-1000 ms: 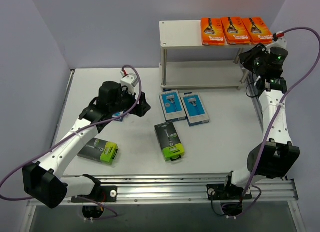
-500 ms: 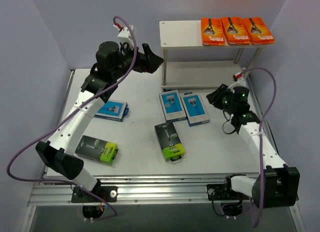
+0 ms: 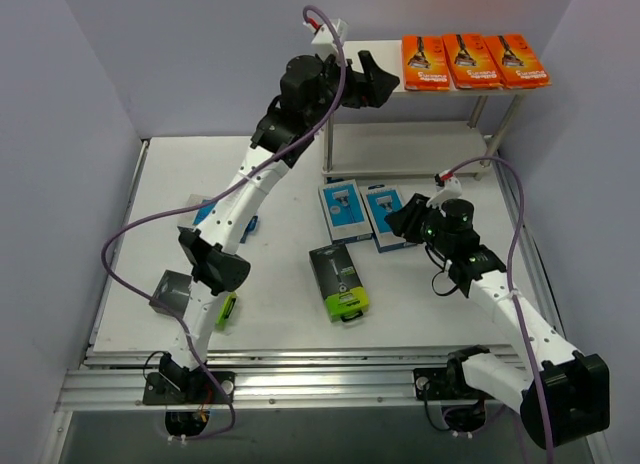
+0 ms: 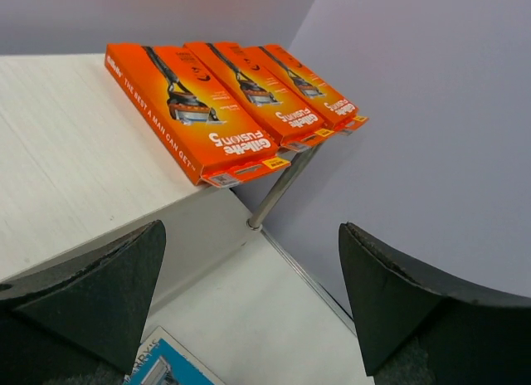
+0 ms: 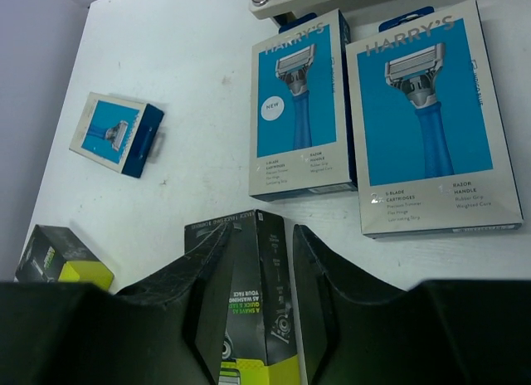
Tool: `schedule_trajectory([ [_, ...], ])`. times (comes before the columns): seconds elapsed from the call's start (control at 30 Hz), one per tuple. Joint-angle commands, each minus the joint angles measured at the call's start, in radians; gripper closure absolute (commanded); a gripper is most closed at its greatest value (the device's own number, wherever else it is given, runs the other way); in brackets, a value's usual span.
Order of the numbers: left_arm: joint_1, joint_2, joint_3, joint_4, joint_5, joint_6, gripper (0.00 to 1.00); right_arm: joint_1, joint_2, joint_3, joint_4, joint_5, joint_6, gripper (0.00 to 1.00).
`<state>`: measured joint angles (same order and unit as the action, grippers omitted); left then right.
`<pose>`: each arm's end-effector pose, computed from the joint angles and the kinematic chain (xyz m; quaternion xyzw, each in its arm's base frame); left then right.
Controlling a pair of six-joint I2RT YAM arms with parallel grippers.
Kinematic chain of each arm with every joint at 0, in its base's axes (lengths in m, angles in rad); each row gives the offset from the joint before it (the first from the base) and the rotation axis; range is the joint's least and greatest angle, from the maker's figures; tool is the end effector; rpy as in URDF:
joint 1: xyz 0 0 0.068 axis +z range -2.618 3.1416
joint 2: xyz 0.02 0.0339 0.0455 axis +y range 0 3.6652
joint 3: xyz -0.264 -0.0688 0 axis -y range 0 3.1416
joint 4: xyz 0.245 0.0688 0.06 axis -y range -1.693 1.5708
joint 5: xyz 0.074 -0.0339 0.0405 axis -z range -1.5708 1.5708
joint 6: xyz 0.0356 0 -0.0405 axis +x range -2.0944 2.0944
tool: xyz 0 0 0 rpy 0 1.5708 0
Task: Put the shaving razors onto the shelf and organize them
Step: Place the shaving razor onto shelf
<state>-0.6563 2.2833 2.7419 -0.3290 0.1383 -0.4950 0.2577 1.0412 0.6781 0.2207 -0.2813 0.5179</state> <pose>0.3884 -0.3054 0.4897 0.1048 0.6519 -0.4463 0.6040 0.2335 0.0718 0.2950 0.0060 0.7537 0.3433 0.5603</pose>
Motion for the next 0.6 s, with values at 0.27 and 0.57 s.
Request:
schedule_trajectory([
  [0.27,-0.023,0.139,0.073,0.247,-0.190,-0.117,0.06,0.021,-0.073,-0.043,-0.020,-0.041,-0.091,0.65],
  [0.57,-0.029,0.209,0.071,0.387,-0.171,-0.171,0.06,0.025,-0.049,-0.060,-0.004,-0.064,-0.090,0.64],
])
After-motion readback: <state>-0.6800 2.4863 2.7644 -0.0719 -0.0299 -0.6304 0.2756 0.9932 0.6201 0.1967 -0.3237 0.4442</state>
